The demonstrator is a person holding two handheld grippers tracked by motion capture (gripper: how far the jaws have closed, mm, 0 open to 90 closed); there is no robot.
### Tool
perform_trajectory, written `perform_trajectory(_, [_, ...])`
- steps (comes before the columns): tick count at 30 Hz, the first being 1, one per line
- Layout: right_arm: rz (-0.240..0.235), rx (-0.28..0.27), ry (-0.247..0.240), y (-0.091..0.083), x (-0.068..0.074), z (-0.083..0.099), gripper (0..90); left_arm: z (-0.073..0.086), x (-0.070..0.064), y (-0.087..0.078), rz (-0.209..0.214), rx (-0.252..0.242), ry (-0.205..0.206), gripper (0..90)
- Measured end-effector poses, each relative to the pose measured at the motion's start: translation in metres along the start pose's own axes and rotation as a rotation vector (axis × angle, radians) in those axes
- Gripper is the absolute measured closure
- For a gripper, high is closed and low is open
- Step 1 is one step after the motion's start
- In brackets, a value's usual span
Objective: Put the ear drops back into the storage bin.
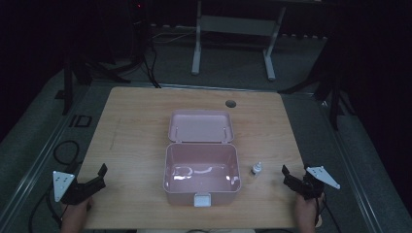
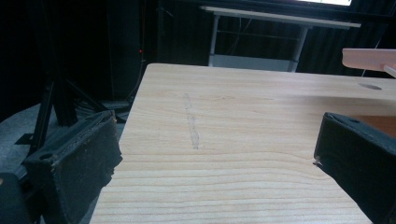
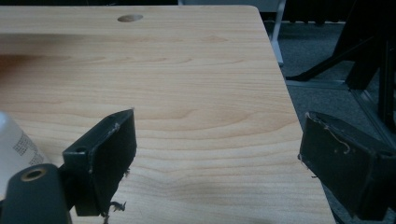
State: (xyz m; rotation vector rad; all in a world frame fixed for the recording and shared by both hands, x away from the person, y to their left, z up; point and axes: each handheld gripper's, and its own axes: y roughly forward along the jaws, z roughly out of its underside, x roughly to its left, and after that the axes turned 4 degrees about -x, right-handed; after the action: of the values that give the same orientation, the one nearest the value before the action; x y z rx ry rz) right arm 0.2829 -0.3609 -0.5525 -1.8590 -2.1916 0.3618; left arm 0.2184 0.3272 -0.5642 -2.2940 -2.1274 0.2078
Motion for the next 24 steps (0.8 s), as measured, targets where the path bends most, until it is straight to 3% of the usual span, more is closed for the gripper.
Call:
perform_trajectory(9, [-0.035, 0.042, -0.017, 0.004, 0.002, -0.002, 13.2, 0.000, 0.000, 0.000, 0.002, 0.000, -0.001, 0.5])
perform_trajectory(10, [-0.063, 0.073, -0.016, 0.007, 0.001, -0.003, 13.1, 0.000, 0.000, 0.000, 0.003, 0.000, 0.000, 0.4])
perform_trajectory(20, [-0.139, 0.199, -0.041, 0.015, -0.001, -0.016, 12.9, 0.000, 0.000, 0.000, 0.002, -0.002, -0.001, 0.4])
perform_trajectory(21, [-0.157, 0.244, -0.042, 0.017, 0.000, -0.019, 12.3, 0.000, 0.000, 0.000, 0.002, -0.001, -0.001, 0.5])
perform_trajectory(22, [-0.157, 0.244, -0.042, 0.017, 0.000, -0.019, 12.3, 0.000, 0.000, 0.000, 0.003, -0.001, -0.001, 0.5])
perform_trajectory(23, [-0.183, 0.297, -0.053, 0.020, 0.001, -0.021, 11.5, 0.000, 0.000, 0.000, 0.003, -0.001, -0.001, 0.5])
perform_trajectory(24, [-0.183, 0.297, -0.053, 0.020, 0.001, -0.021, 11.5, 0.000, 0.000, 0.000, 0.003, -0.001, -0.001, 0.5])
